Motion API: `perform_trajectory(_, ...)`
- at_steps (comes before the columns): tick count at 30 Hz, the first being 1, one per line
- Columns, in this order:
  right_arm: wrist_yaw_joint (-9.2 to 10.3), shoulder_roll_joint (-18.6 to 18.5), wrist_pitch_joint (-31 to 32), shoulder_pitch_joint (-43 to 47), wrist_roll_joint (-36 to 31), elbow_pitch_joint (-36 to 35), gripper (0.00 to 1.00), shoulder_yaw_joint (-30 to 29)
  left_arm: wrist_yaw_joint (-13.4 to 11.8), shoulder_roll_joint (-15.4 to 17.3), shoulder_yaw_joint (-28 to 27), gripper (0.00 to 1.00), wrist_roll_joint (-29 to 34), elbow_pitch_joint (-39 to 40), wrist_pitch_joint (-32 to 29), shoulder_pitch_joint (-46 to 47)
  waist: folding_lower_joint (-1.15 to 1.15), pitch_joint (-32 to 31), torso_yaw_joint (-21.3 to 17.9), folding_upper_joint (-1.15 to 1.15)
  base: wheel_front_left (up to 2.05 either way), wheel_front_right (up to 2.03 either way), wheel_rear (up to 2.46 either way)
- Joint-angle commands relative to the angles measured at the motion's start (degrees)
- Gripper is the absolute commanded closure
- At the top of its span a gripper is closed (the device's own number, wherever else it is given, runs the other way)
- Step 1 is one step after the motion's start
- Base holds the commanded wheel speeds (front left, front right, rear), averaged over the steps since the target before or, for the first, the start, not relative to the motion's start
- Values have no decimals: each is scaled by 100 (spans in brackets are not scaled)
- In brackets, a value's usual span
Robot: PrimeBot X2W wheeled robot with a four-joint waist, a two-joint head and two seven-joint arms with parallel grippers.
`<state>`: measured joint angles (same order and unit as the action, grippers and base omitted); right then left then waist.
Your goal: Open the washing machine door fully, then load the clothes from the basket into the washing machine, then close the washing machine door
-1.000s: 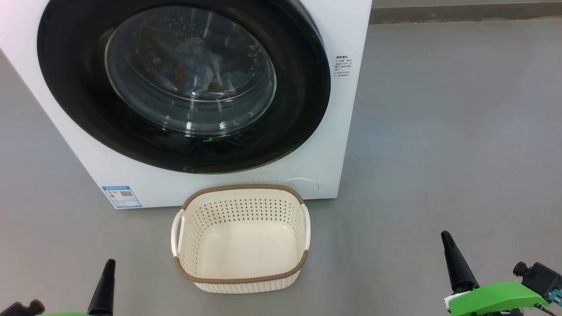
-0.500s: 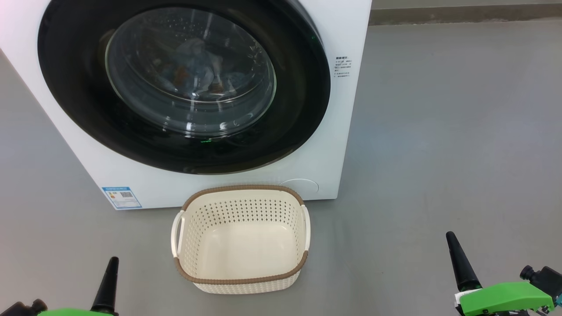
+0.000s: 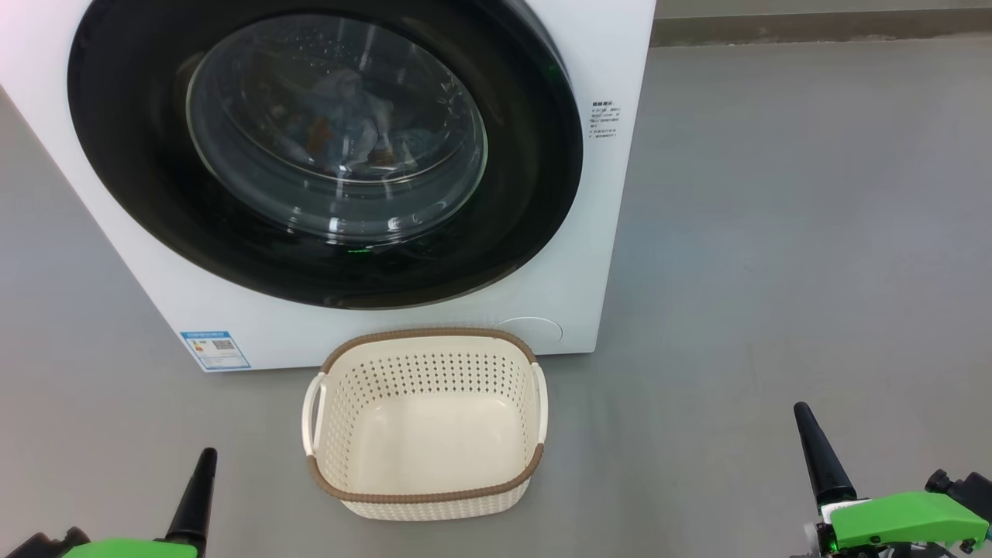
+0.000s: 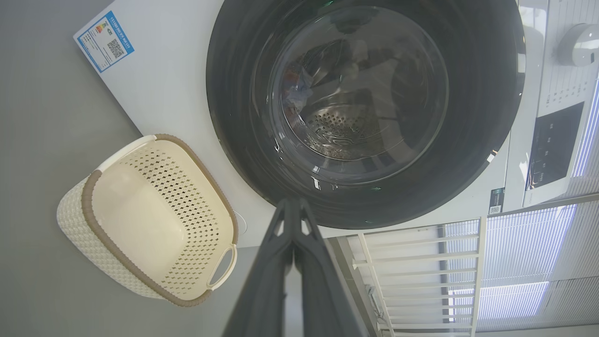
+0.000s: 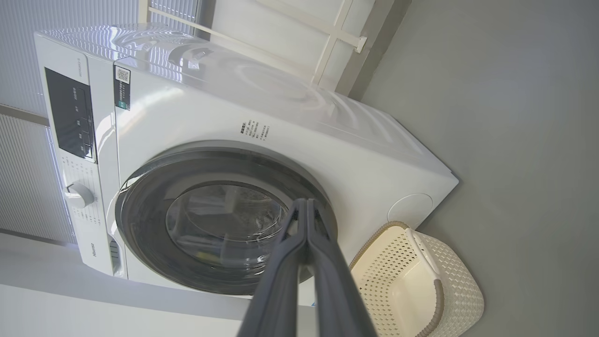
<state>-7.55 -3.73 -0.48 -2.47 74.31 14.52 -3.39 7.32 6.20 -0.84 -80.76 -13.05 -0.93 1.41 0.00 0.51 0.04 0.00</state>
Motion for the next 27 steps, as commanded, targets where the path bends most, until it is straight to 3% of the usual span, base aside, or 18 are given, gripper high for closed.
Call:
perform_trajectory(1,4,-58,63,-241,167,-130,100,64,13,49,-202,100,-104,90,-46,268,0,-1,0,0,0,0,0)
perform_trajectory(27,6,-50,516,-347,1827,-65,100,-115,16,-276,-505,100,-1107,-88,-491,461,0,-31,-3,0,0,0,0)
